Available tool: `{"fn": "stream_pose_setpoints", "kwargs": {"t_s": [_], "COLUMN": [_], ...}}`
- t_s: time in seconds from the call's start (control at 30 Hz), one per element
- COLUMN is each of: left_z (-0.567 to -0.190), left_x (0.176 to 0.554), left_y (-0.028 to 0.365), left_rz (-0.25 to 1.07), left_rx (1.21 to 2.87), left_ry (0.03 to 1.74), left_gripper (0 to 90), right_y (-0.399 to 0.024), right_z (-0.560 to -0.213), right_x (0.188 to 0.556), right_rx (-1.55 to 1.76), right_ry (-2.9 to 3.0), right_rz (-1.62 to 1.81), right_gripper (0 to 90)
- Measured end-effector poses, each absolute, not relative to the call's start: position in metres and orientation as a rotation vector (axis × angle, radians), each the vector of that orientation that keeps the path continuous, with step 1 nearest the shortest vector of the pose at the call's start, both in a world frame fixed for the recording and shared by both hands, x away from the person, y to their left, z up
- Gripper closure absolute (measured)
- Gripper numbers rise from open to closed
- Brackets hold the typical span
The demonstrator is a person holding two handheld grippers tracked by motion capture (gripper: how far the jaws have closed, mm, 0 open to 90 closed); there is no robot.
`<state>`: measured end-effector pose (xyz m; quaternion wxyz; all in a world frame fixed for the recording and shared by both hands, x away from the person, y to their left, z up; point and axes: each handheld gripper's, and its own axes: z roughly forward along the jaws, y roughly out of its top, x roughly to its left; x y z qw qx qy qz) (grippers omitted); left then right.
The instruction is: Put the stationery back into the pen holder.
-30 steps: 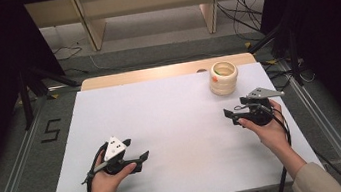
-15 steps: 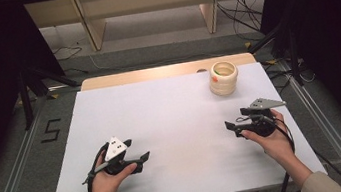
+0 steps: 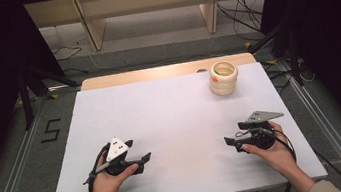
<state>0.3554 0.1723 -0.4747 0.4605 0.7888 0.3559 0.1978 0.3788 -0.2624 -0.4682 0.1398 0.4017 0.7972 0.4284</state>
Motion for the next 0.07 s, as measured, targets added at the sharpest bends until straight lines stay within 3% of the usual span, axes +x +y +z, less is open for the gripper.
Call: {"fn": "stream_pose_setpoints", "kwargs": {"t_s": [0.07], "left_z": [-0.4741], "left_x": [0.3531], "left_y": [0.1643], "left_rz": [0.428], "left_rx": [1.928], "left_ry": [0.876], "left_gripper": [18.4], "right_y": [-0.2623], "right_z": [-0.4686], "right_x": [0.3776], "right_rx": [1.159], "right_ry": [2.309], "right_rz": [1.236], "right_gripper": [18.0]}}
